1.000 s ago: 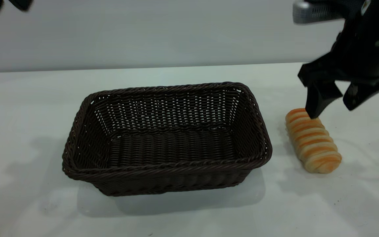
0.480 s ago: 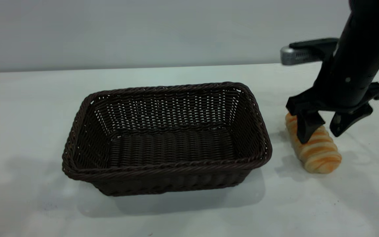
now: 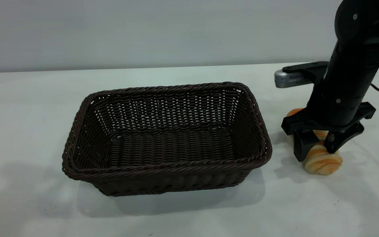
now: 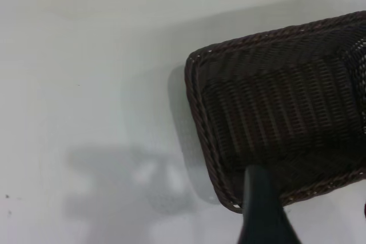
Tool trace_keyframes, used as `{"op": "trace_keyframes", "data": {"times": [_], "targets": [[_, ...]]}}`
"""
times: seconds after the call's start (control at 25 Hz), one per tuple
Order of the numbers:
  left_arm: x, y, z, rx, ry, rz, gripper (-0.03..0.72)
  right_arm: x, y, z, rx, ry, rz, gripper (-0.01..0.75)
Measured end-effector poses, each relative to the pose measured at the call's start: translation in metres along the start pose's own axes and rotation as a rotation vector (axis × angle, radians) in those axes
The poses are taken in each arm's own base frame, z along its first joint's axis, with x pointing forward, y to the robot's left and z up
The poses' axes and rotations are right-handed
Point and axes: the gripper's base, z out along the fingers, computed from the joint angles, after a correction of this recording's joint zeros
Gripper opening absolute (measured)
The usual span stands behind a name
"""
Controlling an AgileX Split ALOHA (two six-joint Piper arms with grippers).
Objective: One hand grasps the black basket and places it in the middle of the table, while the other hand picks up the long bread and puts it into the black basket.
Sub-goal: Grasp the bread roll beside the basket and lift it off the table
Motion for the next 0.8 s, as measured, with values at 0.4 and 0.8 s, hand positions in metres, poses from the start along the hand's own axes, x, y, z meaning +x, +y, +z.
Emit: {"op": "trace_keyframes", "data": {"times": [0.4,0.8], "targets": [[0.002,0.000,0.001,0.004,0.016,-0.003,0.488,0.000,-0.003,0.002,0.027,0.003,-0.054,0.043],[0.000,0.000,0.001,0.004,-0.003,-0.003,0.488,-0.020,-0.002,-0.076,0.064,-0.109,-0.076,0.031]]}}
